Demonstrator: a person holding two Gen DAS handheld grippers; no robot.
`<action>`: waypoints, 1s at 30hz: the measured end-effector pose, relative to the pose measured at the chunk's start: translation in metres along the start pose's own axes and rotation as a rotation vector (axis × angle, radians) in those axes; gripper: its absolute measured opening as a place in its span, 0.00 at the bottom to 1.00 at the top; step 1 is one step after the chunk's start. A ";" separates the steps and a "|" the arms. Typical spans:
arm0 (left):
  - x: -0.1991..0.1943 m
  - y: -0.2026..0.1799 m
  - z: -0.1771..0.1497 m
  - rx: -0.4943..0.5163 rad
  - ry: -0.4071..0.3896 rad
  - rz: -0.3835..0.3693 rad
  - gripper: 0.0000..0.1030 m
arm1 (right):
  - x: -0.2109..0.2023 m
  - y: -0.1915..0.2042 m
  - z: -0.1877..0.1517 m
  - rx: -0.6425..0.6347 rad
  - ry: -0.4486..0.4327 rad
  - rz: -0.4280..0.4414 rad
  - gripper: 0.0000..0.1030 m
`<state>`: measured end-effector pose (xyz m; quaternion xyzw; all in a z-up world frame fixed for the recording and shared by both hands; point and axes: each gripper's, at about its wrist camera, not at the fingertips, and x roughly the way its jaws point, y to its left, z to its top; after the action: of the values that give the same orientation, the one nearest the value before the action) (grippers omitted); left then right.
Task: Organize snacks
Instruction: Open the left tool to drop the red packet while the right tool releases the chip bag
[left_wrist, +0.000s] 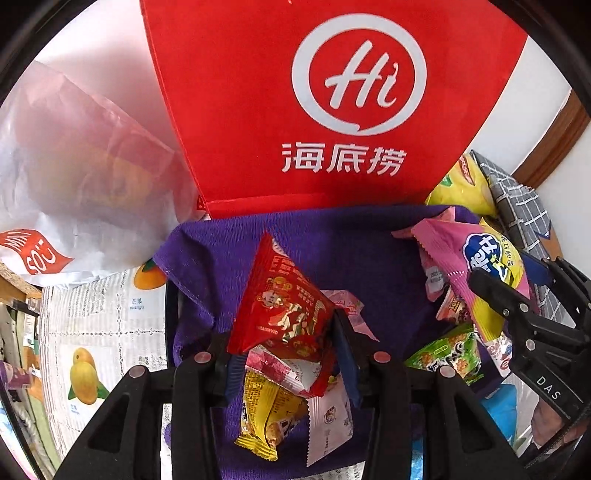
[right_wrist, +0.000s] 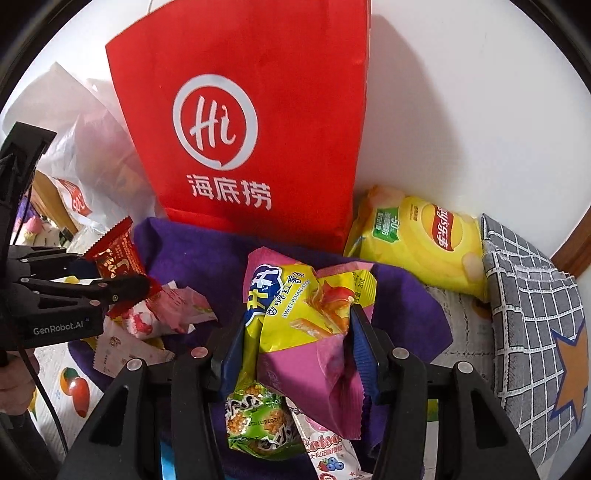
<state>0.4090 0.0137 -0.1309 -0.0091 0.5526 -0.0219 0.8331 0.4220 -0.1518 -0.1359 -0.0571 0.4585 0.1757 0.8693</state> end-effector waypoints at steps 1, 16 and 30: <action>0.002 -0.002 0.000 0.004 0.004 0.003 0.40 | 0.000 0.000 0.000 -0.001 0.003 0.001 0.51; 0.008 -0.009 -0.001 0.031 0.006 0.019 0.45 | 0.000 0.006 -0.002 -0.029 0.005 0.000 0.52; -0.030 -0.013 -0.003 0.038 -0.079 0.023 0.69 | -0.049 0.015 0.003 0.005 -0.085 0.004 0.58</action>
<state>0.3939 0.0025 -0.1043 0.0123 0.5190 -0.0222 0.8544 0.3936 -0.1494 -0.0930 -0.0467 0.4216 0.1784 0.8878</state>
